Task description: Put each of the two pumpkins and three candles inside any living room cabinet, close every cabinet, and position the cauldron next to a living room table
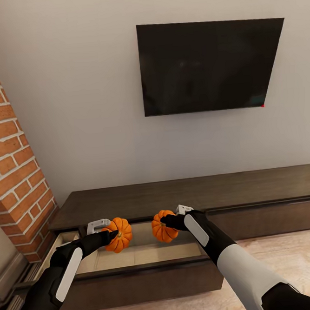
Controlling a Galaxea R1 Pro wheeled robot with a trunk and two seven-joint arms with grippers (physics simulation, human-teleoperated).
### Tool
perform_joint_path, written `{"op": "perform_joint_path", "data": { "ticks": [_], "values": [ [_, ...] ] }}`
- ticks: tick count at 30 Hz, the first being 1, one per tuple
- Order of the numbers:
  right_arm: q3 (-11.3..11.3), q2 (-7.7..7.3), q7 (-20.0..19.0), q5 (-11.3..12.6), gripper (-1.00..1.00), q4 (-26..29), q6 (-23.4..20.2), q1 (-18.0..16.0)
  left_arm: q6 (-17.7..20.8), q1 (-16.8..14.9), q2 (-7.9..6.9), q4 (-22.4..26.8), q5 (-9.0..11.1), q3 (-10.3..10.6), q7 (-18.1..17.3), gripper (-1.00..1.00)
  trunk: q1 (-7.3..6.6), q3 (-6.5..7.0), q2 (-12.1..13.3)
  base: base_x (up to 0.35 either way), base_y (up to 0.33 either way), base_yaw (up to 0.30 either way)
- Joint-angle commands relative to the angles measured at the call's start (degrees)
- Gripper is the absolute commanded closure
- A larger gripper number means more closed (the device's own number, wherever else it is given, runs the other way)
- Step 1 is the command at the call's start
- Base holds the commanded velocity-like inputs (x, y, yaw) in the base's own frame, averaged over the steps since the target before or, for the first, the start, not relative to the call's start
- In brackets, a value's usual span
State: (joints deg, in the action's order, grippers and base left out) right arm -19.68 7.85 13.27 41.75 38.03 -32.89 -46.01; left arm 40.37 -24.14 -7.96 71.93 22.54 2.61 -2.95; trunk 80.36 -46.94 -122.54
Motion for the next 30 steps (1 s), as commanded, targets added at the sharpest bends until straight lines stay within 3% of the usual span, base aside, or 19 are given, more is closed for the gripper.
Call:
{"op": "perform_joint_path", "data": {
  "ticks": [1, 30],
  "values": [
    [-0.21, -0.03, 0.61, 0.63, 1.00, 0.08, -0.07, -0.04, 0.22, -0.03, -0.04, 0.05, -0.13, 0.04, -0.04, 1.00, -0.01, -0.06, -0.03, 0.000, 0.000, 0.000],
    [-0.18, -0.15, 0.53, 0.59, 1.00, 0.12, 0.02, -0.04, 0.22, -0.03, -0.04, -0.03, -0.12, 0.09, -0.34, 1.00, 1.97, -1.68, -3.64, 0.000, 0.000, 0.000]
  ]
}}
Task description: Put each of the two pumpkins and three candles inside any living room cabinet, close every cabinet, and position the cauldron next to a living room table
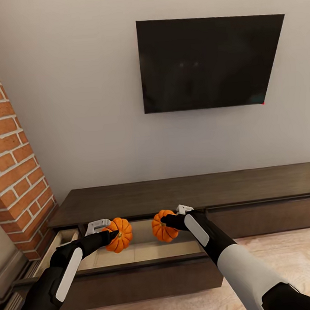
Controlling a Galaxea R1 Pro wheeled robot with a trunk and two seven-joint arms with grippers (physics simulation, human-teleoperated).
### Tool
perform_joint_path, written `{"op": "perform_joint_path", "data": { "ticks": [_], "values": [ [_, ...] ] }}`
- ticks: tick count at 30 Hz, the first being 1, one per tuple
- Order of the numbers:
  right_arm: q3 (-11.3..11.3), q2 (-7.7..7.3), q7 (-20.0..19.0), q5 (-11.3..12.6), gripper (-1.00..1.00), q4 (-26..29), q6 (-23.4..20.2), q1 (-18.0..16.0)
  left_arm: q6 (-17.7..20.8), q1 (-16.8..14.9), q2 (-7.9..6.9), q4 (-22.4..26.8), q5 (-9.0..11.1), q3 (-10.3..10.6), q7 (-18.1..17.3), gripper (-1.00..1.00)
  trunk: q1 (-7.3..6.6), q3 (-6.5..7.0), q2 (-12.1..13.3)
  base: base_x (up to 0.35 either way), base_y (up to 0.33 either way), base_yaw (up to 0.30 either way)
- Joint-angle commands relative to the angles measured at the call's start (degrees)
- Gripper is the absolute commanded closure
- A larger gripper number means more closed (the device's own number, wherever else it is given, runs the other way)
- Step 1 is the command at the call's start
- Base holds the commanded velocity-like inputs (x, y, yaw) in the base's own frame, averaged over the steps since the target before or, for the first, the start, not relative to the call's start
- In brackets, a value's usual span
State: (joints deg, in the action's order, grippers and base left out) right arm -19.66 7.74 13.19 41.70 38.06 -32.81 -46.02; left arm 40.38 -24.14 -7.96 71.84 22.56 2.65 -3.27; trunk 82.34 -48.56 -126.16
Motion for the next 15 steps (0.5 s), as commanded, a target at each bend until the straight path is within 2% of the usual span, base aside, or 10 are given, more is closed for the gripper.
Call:
{"op": "perform_joint_path", "data": {
  "ticks": [1, 11, 15],
  "values": [
    [-0.17, -0.05, 0.61, 0.67, 1.00, 0.09, -0.07, -0.04, 0.22, -0.03, -0.04, 0.05, -0.14, 0.02, 0.02, 1.00, -0.01, -0.06, -0.03, 0.000, 0.000, 0.000],
    [-0.12, -0.09, 0.61, 0.83, 1.00, 0.09, -0.07, -0.04, 0.23, -0.03, -0.04, 0.11, -0.14, 0.01, 0.04, 1.00, -0.01, -0.06, -0.03, 0.000, 0.000, 0.000],
    [-0.12, -0.16, 0.61, 0.88, 1.00, 0.09, -0.07, -0.04, 0.23, -0.03, -0.04, 0.10, -0.09, 0.03, 0.07, 1.00, 0.65, -0.60, -1.23, 0.000, 0.000, 0.000]
  ]
}}
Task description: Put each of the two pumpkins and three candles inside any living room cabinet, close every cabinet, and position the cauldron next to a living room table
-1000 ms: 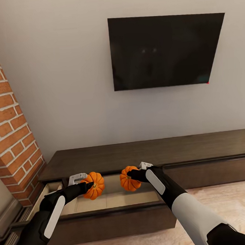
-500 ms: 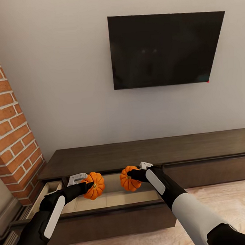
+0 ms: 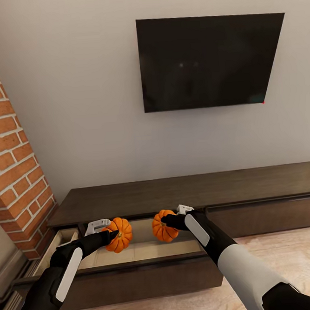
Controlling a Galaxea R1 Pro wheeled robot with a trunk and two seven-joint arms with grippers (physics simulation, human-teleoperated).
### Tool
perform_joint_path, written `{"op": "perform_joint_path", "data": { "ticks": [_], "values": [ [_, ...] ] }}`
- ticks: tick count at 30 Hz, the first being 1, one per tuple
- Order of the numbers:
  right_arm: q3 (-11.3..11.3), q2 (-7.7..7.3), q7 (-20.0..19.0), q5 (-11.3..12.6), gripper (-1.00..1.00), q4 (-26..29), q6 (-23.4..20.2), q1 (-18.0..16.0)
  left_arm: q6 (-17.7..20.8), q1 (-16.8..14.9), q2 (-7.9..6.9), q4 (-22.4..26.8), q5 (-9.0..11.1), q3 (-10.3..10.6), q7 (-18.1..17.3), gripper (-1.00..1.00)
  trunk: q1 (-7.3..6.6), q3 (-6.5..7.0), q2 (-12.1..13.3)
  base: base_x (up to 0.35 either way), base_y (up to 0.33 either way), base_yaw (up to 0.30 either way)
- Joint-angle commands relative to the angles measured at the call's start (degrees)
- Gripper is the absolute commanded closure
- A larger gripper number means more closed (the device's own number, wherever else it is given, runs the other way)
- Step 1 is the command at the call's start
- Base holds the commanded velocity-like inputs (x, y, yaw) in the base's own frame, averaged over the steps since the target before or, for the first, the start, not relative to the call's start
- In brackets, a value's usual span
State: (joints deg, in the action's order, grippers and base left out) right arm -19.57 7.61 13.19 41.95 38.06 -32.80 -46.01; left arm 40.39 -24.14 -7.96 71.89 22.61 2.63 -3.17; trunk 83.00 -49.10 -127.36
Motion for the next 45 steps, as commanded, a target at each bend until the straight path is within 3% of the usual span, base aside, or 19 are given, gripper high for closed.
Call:
{"op": "perform_joint_path", "data": {
  "ticks": [1, 33, 45],
  "values": [
    [-0.20, -0.03, 0.61, 0.64, 1.00, 0.09, -0.07, -0.04, 0.21, -0.03, -0.04, 0.06, -0.14, 0.06, -0.04, 1.00, -0.01, -0.06, -0.03, 0.000, 0.000, 0.000],
    [-0.20, -0.03, 0.45, 0.85, 1.00, 0.09, -0.07, -0.04, 0.13, -0.03, -0.04, 0.10, -0.20, 0.09, 0.07, 1.00, -0.01, -0.06, -0.03, 0.047, 0.015, 0.000],
    [-0.15, -0.09, 0.48, 0.85, 1.00, 0.04, -0.07, -0.04, 0.12, -0.03, -0.04, 0.00, -0.20, 0.01, 0.27, 1.00, 2.63, -2.21, -4.84, 0.001, 0.000, 0.000]
  ]
}}
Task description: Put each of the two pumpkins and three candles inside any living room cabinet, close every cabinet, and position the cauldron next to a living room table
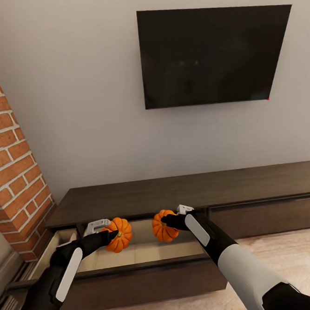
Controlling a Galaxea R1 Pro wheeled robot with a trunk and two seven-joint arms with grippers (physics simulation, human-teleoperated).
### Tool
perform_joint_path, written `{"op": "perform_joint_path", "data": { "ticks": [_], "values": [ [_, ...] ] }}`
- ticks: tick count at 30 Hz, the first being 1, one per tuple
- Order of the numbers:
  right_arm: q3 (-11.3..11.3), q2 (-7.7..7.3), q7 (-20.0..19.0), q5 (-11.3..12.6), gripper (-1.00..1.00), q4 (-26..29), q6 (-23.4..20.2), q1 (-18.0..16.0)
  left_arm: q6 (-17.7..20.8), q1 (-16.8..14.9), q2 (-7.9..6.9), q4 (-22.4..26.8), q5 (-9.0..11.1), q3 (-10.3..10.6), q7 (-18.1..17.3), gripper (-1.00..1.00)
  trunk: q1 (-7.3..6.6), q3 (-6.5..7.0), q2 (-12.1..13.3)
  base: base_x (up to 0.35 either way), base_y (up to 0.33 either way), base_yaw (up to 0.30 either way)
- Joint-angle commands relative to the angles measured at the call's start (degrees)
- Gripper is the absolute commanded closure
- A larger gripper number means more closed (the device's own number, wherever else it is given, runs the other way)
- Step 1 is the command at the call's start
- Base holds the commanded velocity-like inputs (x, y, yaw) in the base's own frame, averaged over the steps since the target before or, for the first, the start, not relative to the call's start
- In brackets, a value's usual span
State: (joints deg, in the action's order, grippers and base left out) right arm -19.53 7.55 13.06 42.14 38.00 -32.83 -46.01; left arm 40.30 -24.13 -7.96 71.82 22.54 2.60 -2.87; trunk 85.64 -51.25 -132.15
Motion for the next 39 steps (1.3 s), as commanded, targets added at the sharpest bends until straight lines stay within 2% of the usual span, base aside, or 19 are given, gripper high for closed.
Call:
{"op": "perform_joint_path", "data": {
  "ticks": [1, 12, 17, 26, 39],
  "values": [
    [-0.16, -0.05, 0.60, 0.66, 1.00, 0.08, -0.04, -0.05, 0.18, -0.04, -0.04, 0.03, -0.14, 0.07, 0.00, 1.00, 0.21, -0.24, -0.45, 0.000, 0.000, 0.000],
    [-0.07, -0.01, 0.65, 0.58, 1.00, 0.06, -0.13, -0.05, 0.13, -0.04, -0.04, -0.01, -0.13, 0.04, -0.02, 1.00, 2.63, -2.21, -4.86, 0.000, 0.000, 0.000],
    [-0.13, 0.00, 0.65, 0.57, 1.00, 0.06, -0.13, -0.05, 0.13, -0.04, -0.04, 0.03, -0.13, 0.06, -0.03, 1.00, 3.29, -2.75, -6.06, 0.000, 0.000, 0.000],
    [-0.16, 0.09, 0.65, 0.56, 1.00, 0.06, -0.13, -0.05, 0.09, -0.04, -0.04, 0.14, -0.13, 0.07, -0.16, 1.00, 3.29, -2.75, -6.06, 0.005, 0.000, 0.000],
    [-0.16, 0.10, 0.68, 0.49, 1.00, 0.06, -0.13, -0.05, 0.21, -0.04, -0.04, 0.06, -0.13, 0.12, -0.09, 1.00, 3.29, -2.75, -6.06, 0.143, 0.000, 0.000]
  ]
}}
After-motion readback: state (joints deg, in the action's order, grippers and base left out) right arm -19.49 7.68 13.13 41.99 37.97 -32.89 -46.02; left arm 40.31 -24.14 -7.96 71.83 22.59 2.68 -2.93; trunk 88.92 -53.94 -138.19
